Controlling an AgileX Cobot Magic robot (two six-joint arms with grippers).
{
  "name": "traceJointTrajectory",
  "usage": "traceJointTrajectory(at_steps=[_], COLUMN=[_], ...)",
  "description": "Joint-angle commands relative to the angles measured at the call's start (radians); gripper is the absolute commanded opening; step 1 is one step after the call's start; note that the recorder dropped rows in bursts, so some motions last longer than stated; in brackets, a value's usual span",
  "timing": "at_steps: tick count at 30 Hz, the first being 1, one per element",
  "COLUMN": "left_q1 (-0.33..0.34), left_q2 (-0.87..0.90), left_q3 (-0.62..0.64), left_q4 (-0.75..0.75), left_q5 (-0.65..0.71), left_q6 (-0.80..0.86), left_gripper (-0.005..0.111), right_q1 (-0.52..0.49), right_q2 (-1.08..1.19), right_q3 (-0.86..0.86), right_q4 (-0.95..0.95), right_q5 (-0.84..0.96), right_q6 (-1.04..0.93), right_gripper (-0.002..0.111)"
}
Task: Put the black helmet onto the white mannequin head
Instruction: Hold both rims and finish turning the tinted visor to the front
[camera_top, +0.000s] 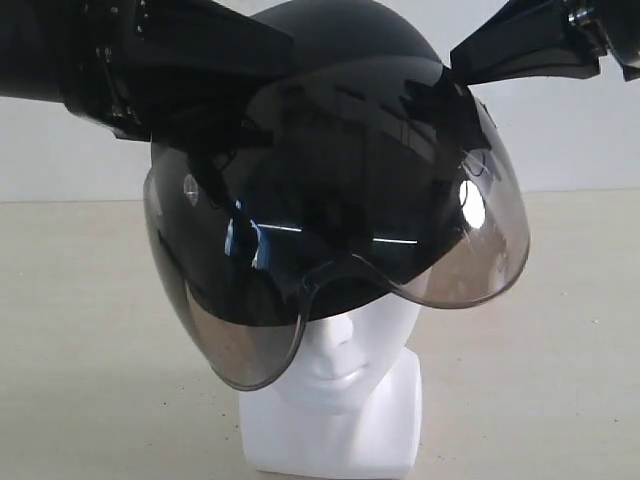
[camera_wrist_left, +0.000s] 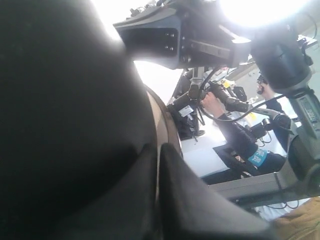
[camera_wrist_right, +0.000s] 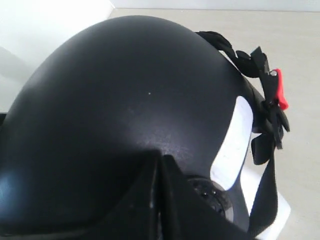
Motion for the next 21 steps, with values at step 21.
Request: traceJointTrajectory(at_steps=[21], left_q1=[-0.034], left_q2=[-0.006], left_q3=[-0.101], left_q4=[0.219], left_q5=[-0.063], left_q6=[-0.034], left_gripper=[0.004], right_q1=[0.021], right_q2=[-0.095], right_q3=[0.031], right_q4=[-0.149], right_q5=[0.051], right_q6=[0.035], right_gripper=[0.000])
